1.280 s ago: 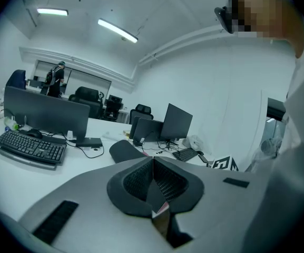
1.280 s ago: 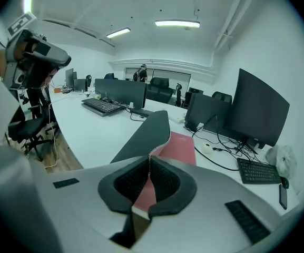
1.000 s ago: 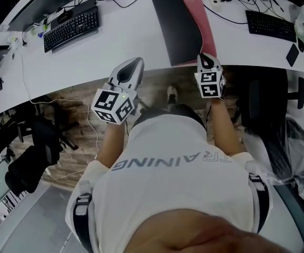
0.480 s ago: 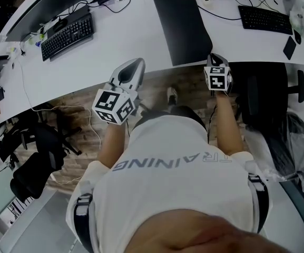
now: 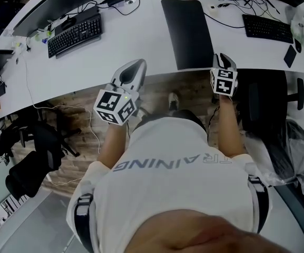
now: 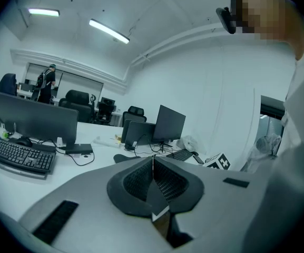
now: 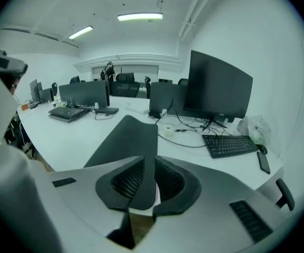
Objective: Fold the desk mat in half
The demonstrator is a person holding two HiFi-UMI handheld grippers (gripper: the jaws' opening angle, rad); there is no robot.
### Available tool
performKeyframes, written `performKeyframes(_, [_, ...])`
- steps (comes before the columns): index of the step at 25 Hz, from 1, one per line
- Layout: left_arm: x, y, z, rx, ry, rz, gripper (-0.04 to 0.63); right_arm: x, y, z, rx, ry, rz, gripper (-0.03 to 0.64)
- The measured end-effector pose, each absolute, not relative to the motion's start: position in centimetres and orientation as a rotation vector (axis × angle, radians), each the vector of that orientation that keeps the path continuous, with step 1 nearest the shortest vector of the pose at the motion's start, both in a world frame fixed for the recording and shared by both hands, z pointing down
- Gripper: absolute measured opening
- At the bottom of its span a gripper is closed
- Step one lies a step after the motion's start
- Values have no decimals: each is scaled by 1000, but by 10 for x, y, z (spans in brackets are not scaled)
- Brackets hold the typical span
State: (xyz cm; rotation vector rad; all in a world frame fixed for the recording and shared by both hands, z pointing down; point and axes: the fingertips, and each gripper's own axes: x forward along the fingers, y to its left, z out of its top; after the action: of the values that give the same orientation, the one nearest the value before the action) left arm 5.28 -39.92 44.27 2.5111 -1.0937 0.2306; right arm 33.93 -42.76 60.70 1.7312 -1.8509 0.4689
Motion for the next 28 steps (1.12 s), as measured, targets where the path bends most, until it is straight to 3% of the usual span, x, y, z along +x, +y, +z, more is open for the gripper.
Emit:
performKeyframes(5, [31, -400, 418, 2558, -1136, 174, 32, 312, -439, 526, 1834, -1981, 295, 25])
performKeyframes(20, [-105, -383, 344, 2569, -1436, -35, 32, 153, -421, 359, 1753, -2413, 42, 23])
performKeyframes(28, [-156, -366, 334, 2545, -1513, -77, 32, 100, -413, 328, 1690, -2480, -33, 23])
